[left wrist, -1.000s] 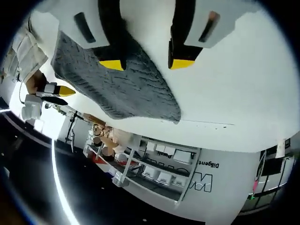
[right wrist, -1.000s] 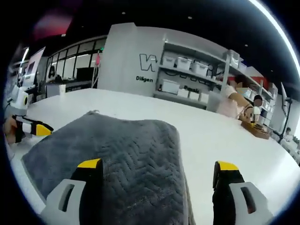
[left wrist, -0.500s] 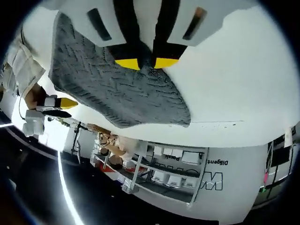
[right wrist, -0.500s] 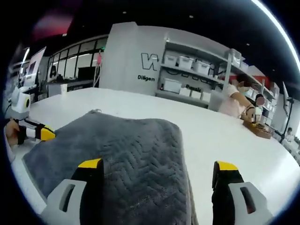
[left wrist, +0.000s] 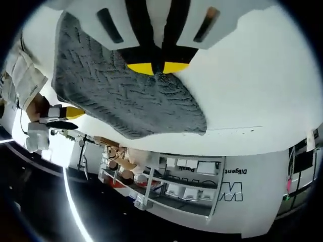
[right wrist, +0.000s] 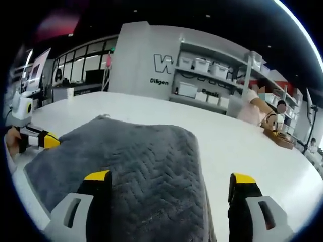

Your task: Open the folded towel by lifting each exposed corner and separating the folded layers until the towel lies flat within the target outline without major curled edges

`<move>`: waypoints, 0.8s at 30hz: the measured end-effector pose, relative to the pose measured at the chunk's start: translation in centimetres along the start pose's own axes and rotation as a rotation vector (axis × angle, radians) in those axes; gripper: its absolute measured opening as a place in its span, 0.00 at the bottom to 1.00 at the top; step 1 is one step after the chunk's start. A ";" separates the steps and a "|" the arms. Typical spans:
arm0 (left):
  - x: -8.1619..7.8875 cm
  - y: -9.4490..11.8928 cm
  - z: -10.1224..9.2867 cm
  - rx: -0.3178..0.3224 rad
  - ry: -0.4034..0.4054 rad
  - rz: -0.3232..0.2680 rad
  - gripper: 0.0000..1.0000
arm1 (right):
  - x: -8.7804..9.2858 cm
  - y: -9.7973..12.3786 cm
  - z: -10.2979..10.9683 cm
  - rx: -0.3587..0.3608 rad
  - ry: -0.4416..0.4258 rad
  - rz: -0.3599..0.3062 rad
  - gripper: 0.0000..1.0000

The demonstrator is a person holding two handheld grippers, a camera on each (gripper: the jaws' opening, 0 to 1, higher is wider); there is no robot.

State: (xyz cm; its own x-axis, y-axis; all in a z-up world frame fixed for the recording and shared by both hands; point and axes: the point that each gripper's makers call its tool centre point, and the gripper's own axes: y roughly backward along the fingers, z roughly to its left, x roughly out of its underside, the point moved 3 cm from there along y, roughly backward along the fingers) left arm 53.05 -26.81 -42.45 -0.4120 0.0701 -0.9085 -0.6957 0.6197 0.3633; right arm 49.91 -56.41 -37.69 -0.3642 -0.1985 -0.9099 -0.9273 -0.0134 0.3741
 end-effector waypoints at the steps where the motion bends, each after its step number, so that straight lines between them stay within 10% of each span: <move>1: 0.0 0.1 0.0 0.001 -0.007 0.003 0.03 | 0.0 0.0 0.0 0.000 0.001 0.001 0.95; 24: 0.3 1.9 1.2 -0.024 -0.028 0.052 0.03 | 0.5 -0.4 0.5 -0.026 0.009 0.031 0.94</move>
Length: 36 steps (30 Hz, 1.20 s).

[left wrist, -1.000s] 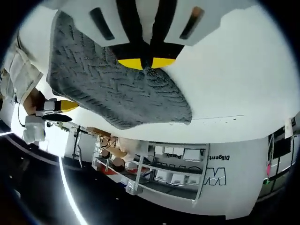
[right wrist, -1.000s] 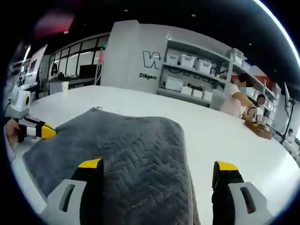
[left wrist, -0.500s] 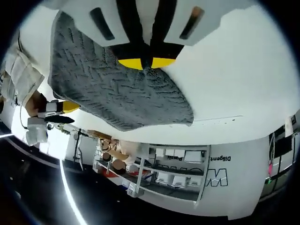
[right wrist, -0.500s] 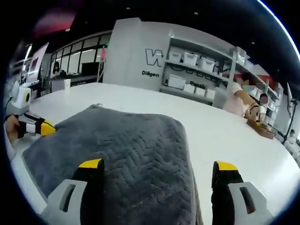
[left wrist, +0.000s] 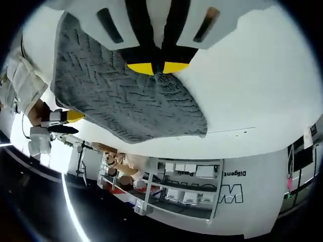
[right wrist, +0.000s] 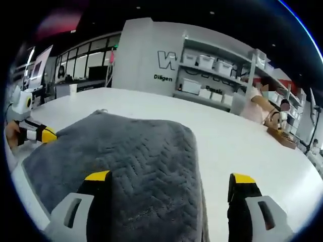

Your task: Open the folded towel by lifting each exposed corner and separating the folded layers until the towel lies flat within the target outline without major curled edges

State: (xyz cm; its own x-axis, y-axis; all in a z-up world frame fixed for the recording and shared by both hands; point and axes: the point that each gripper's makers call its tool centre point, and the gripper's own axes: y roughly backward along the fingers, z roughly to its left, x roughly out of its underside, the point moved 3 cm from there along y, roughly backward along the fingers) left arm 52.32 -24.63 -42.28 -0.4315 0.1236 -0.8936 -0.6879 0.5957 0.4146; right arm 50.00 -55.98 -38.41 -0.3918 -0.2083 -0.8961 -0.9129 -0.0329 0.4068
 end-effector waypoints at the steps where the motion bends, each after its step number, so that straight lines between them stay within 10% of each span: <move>1: 0.0 0.0 0.0 -0.001 -0.001 0.002 0.03 | 0.0 0.0 0.0 0.000 -0.001 0.000 0.94; 36: 0.7 3.0 3.4 -0.073 0.020 0.044 0.03 | 0.1 -0.1 0.3 -0.028 -0.015 0.002 0.92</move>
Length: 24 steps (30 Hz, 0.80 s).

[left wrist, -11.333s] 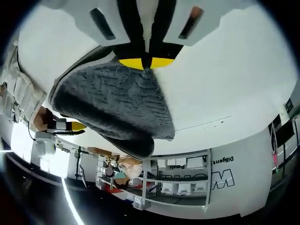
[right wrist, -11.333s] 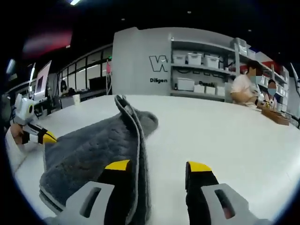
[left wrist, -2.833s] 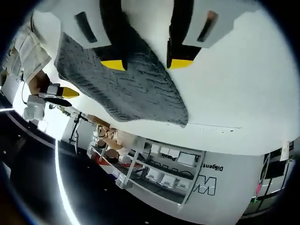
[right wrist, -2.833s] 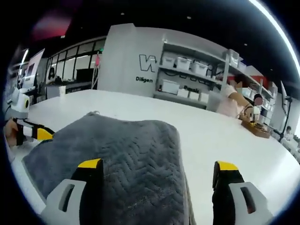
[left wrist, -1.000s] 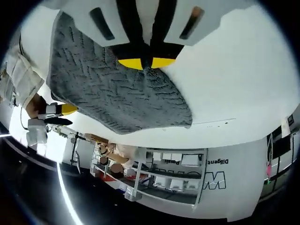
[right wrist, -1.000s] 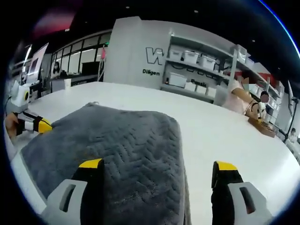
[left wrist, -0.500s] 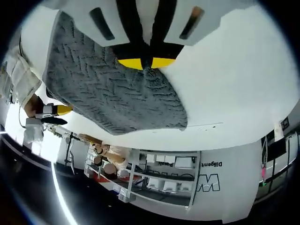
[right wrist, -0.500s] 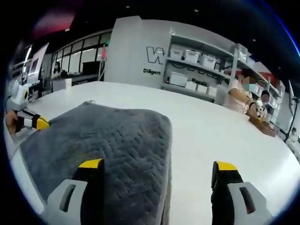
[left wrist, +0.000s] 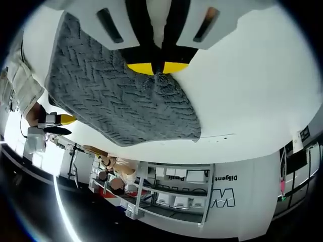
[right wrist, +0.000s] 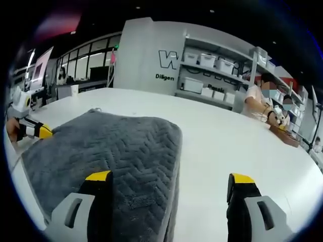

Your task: Open the folded towel by lifting each exposed corner and separating the folded layers until the towel lies flat within the target outline without major curled edges

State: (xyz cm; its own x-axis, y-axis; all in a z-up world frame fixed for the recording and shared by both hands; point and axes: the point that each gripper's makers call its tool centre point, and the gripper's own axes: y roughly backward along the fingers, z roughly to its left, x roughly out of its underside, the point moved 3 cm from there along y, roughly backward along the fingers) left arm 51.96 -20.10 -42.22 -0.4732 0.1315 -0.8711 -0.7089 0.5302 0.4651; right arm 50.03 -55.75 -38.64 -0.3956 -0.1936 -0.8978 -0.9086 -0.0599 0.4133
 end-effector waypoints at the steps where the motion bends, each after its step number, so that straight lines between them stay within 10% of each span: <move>1: 0.0 0.1 0.1 -0.003 0.000 0.001 0.03 | 0.0 0.0 0.0 -0.002 -0.003 -0.001 0.92; 24: 0.3 1.9 3.0 -0.105 -0.005 0.008 0.03 | 0.0 -0.2 0.7 -0.035 -0.003 0.002 0.89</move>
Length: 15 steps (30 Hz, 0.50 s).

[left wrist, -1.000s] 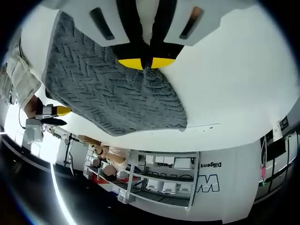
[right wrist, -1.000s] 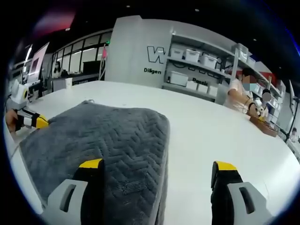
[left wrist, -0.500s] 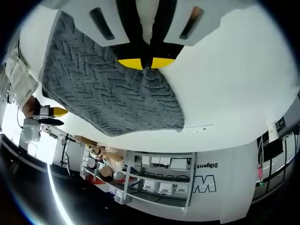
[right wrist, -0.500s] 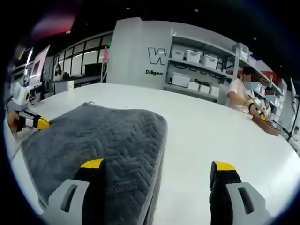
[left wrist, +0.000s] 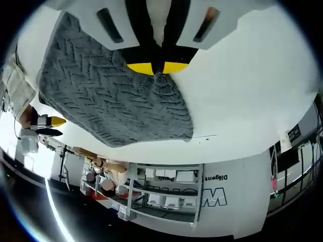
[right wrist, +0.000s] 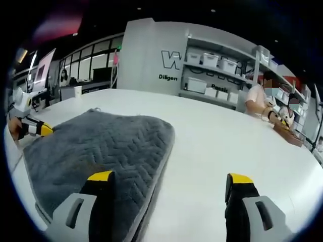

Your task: Open the folded towel by lifting each exposed corner and separating the folded layers until the towel lies flat within the target outline without major curled edges

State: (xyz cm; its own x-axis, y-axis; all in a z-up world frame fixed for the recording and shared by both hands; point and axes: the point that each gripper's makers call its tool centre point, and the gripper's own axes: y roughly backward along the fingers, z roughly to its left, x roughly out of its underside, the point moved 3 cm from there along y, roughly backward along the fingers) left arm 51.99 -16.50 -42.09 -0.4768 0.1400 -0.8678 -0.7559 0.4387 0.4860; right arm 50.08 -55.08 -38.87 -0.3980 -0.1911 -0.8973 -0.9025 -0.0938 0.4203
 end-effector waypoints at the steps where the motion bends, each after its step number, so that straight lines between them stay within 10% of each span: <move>1: 0.0 0.1 0.1 -0.002 0.000 0.000 0.03 | 0.0 0.0 0.0 -0.001 0.001 0.001 0.89; 15: 0.3 1.0 1.6 -0.056 0.018 0.007 0.03 | 0.0 -0.1 0.2 -0.009 -0.006 -0.008 0.83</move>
State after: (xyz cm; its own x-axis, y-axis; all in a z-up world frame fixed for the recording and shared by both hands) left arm 51.79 -14.65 -42.04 -0.4898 0.1267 -0.8626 -0.7761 0.3875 0.4976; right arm 50.10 -54.92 -38.92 -0.3916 -0.1847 -0.9014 -0.9041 -0.1046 0.4143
